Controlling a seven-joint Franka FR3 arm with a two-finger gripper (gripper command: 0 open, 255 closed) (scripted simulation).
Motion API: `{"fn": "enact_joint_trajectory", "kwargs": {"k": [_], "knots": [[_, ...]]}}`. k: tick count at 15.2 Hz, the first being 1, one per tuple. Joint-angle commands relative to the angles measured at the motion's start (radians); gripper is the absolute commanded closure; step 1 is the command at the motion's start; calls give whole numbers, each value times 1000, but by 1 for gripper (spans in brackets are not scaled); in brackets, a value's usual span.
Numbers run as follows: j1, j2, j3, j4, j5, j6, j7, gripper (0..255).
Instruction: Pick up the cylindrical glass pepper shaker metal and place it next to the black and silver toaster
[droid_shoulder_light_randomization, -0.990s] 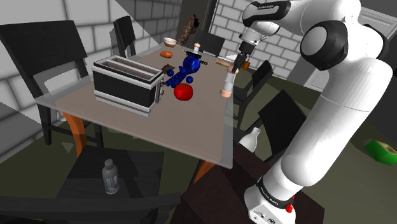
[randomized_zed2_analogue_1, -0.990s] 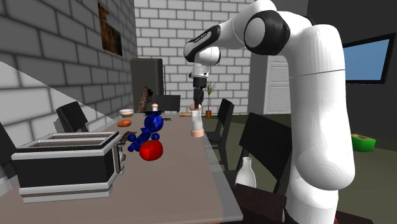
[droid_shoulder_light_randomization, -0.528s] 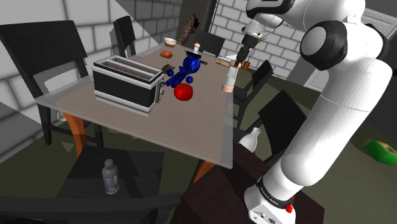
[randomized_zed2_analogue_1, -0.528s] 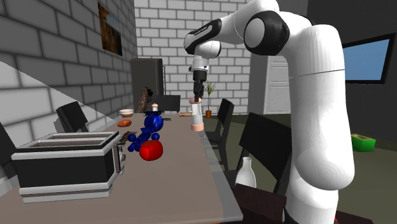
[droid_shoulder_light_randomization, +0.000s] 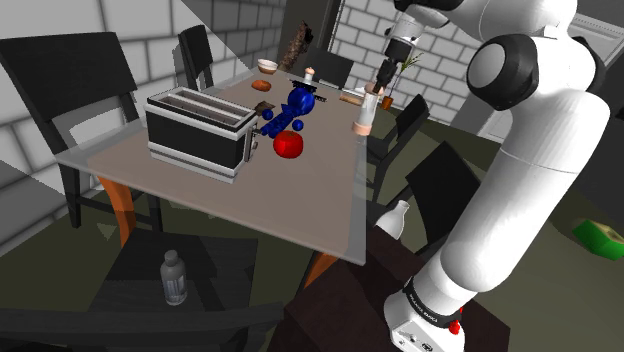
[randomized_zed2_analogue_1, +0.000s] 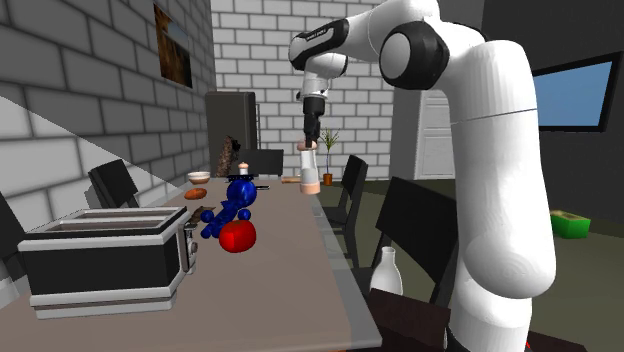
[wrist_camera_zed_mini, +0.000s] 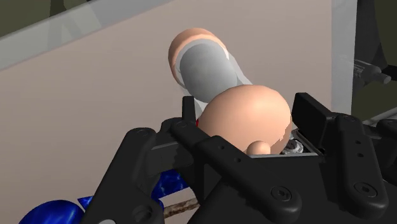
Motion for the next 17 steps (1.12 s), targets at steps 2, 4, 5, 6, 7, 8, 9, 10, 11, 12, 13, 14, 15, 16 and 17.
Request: {"fn": "enact_joint_trajectory", "kwargs": {"k": [2,4,5,6,7,8,9,10,11,12,13,14,15,16,17], "knots": [[-10,14,-3,59,8,-48,-1,255],[-17,26,-5,102,15,-81,0,255],[-22,33,-5,125,19,-98,0,255],[-26,41,-6,148,24,-115,0,255],[-31,49,-7,173,29,-132,0,255],[-37,57,-8,198,34,-150,0,255],[-42,66,-8,224,40,-168,1,255],[-49,76,-9,251,46,-187,1,255],[-56,87,-10,280,53,-206,1,255],[-64,98,-10,310,61,-226,1,255],[-73,111,-11,341,69,-247,1,255],[-75,114,-10,350,71,-252,1,255],[-43,81,-4,306,54,-233,27,255],[-13,51,3,266,38,-216,53,255],[15,22,11,230,23,-200,80,255]]}}
